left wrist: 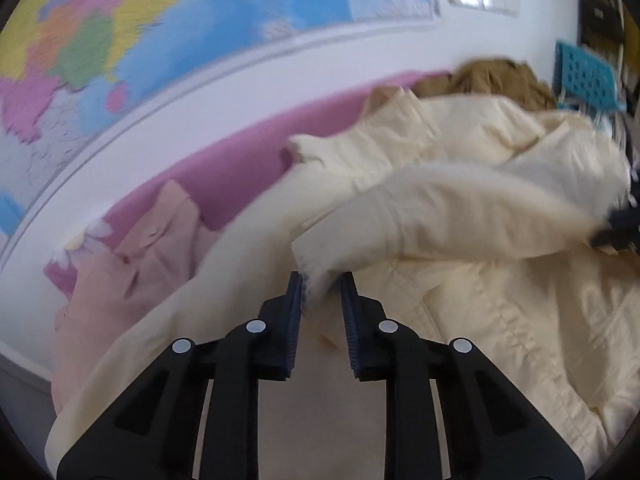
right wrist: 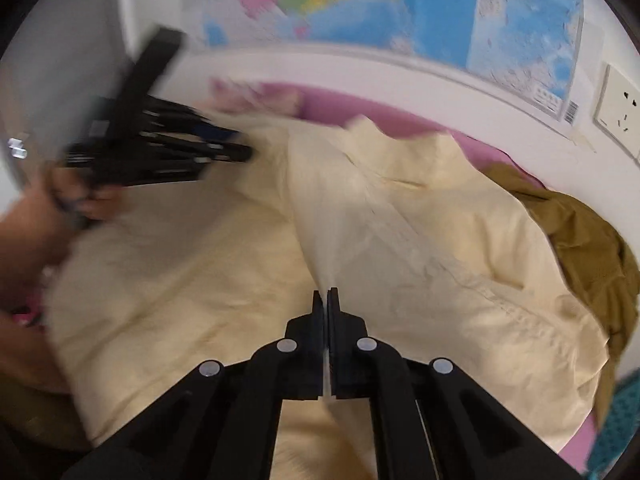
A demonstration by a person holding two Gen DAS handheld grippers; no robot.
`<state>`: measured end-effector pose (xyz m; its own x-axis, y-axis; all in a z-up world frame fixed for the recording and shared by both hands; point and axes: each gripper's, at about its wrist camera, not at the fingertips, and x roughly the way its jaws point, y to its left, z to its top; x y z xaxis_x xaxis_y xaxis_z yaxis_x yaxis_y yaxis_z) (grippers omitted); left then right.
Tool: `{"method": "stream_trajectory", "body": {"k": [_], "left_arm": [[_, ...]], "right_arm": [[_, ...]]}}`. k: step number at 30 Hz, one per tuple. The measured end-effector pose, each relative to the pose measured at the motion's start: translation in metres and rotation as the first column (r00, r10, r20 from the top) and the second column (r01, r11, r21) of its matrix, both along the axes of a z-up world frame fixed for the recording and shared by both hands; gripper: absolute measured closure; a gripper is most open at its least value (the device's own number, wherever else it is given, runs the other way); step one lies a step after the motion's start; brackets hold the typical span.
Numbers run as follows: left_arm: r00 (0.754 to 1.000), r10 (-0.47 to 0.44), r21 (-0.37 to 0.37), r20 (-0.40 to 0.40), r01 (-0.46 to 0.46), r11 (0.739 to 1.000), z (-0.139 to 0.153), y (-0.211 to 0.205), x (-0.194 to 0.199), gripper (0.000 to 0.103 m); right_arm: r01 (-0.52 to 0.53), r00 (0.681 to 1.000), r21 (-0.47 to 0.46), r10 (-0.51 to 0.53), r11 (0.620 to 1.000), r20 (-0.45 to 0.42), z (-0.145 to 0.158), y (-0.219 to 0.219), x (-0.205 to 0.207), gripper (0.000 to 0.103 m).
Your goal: Fold large clothes
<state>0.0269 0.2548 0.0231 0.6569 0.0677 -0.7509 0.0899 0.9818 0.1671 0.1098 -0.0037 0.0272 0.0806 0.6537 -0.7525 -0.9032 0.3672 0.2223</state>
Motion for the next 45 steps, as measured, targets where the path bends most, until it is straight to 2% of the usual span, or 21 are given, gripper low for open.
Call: {"method": "stream_trajectory", "body": {"k": [2,3,4,5,6,8,10,13,15,17,18,23,24,25,26,28,30,34,38,41,45], "left_arm": [[1.0,-0.015,-0.08,0.022,0.017,0.997,0.01,0.013,-0.015,0.077],[0.999,-0.015,-0.102,0.028,0.018,0.995,0.012,0.017,-0.021,0.072],[0.999,-0.015,-0.117,0.033,0.019,0.993,0.014,0.021,-0.027,0.057],[0.999,-0.019,-0.115,0.037,0.023,0.993,0.014,0.022,-0.032,0.048],[0.999,-0.017,-0.109,0.048,0.022,0.994,0.016,0.023,-0.038,0.032],[0.998,-0.021,-0.126,0.063,0.029,0.992,0.021,0.025,-0.043,0.03],[0.997,-0.015,-0.178,0.08,0.029,0.984,0.03,0.029,-0.047,0.028],[0.989,-0.057,-0.315,0.134,0.097,0.944,0.047,0.039,-0.052,0.011],[0.981,-0.057,-0.336,0.184,0.118,0.935,0.057,0.042,-0.054,0.011],[0.977,-0.096,-0.374,0.19,0.162,0.913,0.058,0.042,-0.054,0.011],[0.978,-0.119,-0.364,0.173,0.176,0.915,0.055,0.036,-0.051,0.011],[0.978,-0.205,-0.276,-0.042,0.186,0.943,0.009,-0.004,-0.019,0.013],[0.975,-0.209,-0.258,-0.078,0.183,0.949,0.0,-0.011,-0.015,0.033],[0.973,-0.2,-0.232,-0.112,0.17,0.958,-0.008,-0.015,-0.011,0.063],[0.971,-0.194,-0.222,-0.142,0.16,0.962,-0.015,-0.016,-0.008,0.072],[0.975,-0.181,-0.19,-0.129,0.154,0.97,-0.019,-0.018,-0.012,0.078],[0.982,-0.154,-0.178,-0.106,0.133,0.975,-0.014,-0.011,-0.023,0.084],[0.993,-0.084,-0.197,-0.086,0.066,0.978,-0.002,0.018,-0.051,0.085],[0.99,-0.087,-0.135,-0.11,0.071,0.988,-0.007,0.011,-0.06,0.079],[0.987,-0.094,-0.138,-0.132,0.076,0.988,-0.012,0.01,-0.054,0.076],[0.985,-0.09,-0.102,-0.145,0.076,0.992,-0.019,0.004,-0.051,0.069]], "right_arm": [[-0.065,0.997,0.024,0.066,0.998,-0.032,-0.001,-0.011,-0.01,0.101],[-0.099,0.995,-0.023,0.098,0.995,-0.024,-0.011,-0.012,-0.018,0.101],[-0.099,0.995,-0.067,0.098,0.993,-0.024,-0.02,-0.009,-0.02,0.1],[-0.087,0.996,-0.109,0.083,0.99,-0.044,-0.032,-0.009,-0.018,0.1],[-0.081,0.995,-0.129,0.072,0.988,-0.074,-0.041,-0.006,-0.014,0.1],[-0.066,0.988,-0.12,0.047,0.991,-0.147,-0.052,-0.009,-0.006,0.099],[-0.077,0.989,-0.105,0.063,0.991,-0.13,-0.046,-0.008,-0.008,0.099],[-0.096,0.991,-0.083,0.087,0.992,-0.103,-0.04,-0.003,-0.012,0.099],[-0.092,0.99,-0.078,0.083,0.993,-0.112,-0.039,-0.004,-0.012,0.1],[-0.08,0.989,-0.051,0.073,0.995,-0.128,-0.039,-0.01,-0.01,0.1],[-0.073,0.988,-0.043,0.067,0.996,-0.14,-0.04,-0.012,-0.009,0.1],[-0.047,0.988,-0.023,0.043,0.999,-0.147,-0.033,-0.024,-0.018,0.098],[-0.035,0.988,-0.016,0.032,0.999,-0.153,-0.031,-0.027,-0.017,0.096],[-0.029,0.986,-0.009,0.027,1.0,-0.164,-0.029,-0.029,-0.013,0.092],[-0.014,0.985,0.006,0.014,1.0,-0.172,-0.027,-0.033,-0.011,0.08],[0.038,0.982,0.051,-0.027,0.998,-0.189,-0.018,-0.047,-0.004,0.067],[0.109,0.98,0.079,-0.094,0.991,-0.173,-0.008,-0.063,0.005,0.066],[0.304,0.946,0.142,-0.282,0.942,-0.158,0.005,-0.101,0.036,0.066],[0.45,0.888,0.081,-0.436,0.889,-0.147,-0.011,-0.099,0.075,0.066],[0.505,0.847,0.0,-0.495,0.863,-0.192,-0.04,-0.082,0.113,0.07],[0.457,0.861,-0.167,-0.482,0.874,-0.164,-0.08,-0.046,0.134,0.07]]}}
